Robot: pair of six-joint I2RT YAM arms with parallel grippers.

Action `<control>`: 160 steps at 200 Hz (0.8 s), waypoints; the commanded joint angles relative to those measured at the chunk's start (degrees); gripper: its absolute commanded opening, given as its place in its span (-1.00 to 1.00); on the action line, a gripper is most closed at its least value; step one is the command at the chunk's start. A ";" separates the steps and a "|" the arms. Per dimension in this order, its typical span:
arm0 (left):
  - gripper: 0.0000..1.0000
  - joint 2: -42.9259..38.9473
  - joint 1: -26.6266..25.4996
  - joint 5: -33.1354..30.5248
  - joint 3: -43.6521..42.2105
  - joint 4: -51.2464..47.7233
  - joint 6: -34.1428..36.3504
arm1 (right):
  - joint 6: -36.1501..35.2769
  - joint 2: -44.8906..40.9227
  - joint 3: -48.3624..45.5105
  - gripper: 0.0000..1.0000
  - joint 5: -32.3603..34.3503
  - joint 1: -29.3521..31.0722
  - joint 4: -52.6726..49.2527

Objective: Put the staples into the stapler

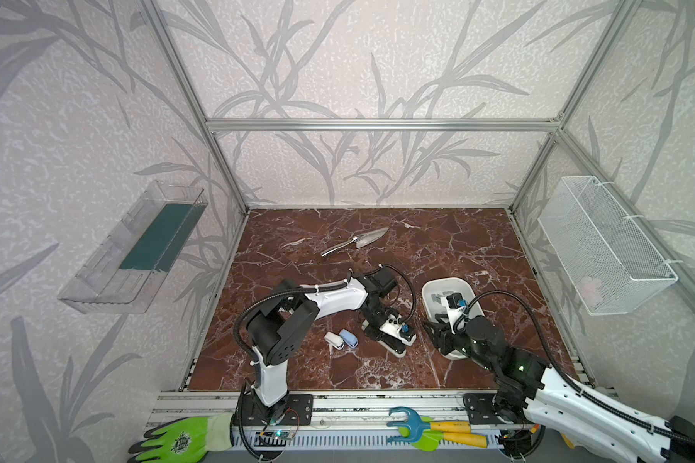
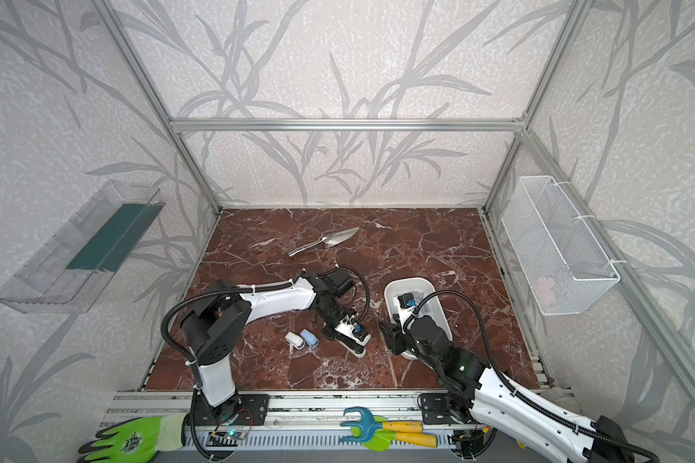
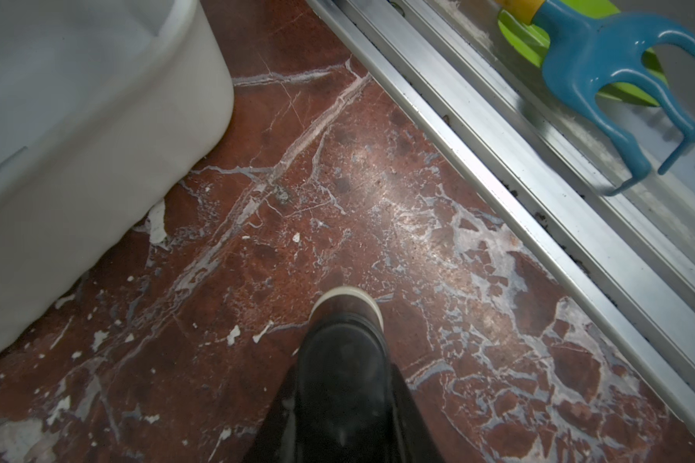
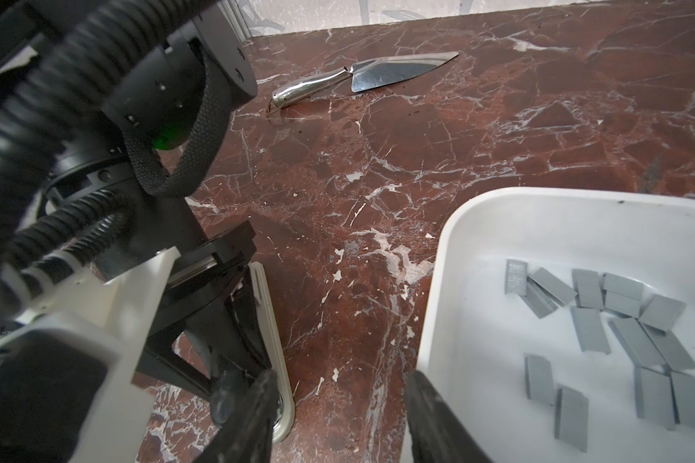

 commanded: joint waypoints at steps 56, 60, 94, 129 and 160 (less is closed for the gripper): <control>-1.00 -7.97 3.41 2.60 -0.58 -6.43 4.39 | -4.86 -1.23 -2.08 -0.26 -7.72 1.61 8.17; -1.00 -8.87 3.91 2.99 -1.16 -6.18 4.40 | -5.37 -1.22 -2.12 -0.27 -8.03 1.99 8.58; -1.00 -15.77 8.85 9.58 -5.67 -1.88 3.58 | -9.19 0.37 -3.13 -0.30 -8.19 6.85 14.62; -1.00 -18.82 9.67 5.88 -7.50 6.32 -6.44 | -13.73 2.10 -5.19 -0.26 -10.34 8.38 24.35; -1.00 -19.94 10.00 4.78 -9.54 14.46 -14.89 | -19.42 1.77 -4.48 -0.11 -7.11 8.30 28.08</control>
